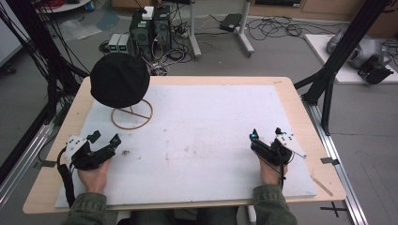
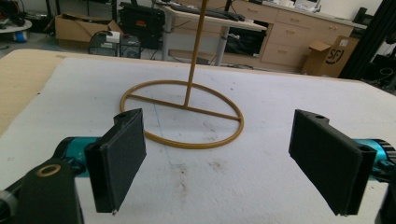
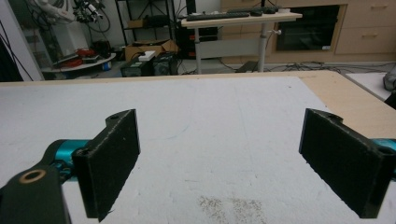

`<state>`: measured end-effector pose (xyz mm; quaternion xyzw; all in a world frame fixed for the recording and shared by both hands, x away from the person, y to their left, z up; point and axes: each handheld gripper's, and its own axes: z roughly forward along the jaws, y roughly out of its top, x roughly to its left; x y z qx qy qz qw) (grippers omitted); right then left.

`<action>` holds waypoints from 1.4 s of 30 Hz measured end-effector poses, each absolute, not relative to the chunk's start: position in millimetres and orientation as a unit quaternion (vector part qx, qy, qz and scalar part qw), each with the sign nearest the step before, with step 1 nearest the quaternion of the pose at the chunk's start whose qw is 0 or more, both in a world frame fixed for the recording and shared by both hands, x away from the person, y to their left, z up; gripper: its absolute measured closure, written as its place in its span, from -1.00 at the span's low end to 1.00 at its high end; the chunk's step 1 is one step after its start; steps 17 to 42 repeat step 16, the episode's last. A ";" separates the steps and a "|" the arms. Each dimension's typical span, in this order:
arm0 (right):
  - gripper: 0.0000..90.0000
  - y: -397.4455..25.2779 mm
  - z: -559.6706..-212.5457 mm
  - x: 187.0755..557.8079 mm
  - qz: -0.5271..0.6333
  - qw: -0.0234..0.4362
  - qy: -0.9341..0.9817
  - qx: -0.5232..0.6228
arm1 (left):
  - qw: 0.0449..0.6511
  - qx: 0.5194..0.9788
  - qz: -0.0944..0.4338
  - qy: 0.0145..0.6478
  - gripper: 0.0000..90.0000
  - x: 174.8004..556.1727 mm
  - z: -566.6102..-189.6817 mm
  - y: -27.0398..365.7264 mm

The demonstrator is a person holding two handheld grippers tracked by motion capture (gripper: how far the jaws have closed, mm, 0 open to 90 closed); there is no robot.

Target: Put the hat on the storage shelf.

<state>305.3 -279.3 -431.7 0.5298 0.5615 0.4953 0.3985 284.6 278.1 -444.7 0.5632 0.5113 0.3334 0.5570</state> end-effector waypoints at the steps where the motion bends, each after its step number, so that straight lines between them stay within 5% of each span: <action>1: -0.75 -279.5 -431.7 305.3 0.495 0.398 0.562 0.530 | 0.558 0.562 0.333 0.512 -0.58 284.8 -444.8 278.0; 42: -0.75 -279.2 -432.2 305.4 0.491 0.399 0.565 0.529 | 0.559 0.561 0.329 0.515 -0.58 285.8 -445.2 278.5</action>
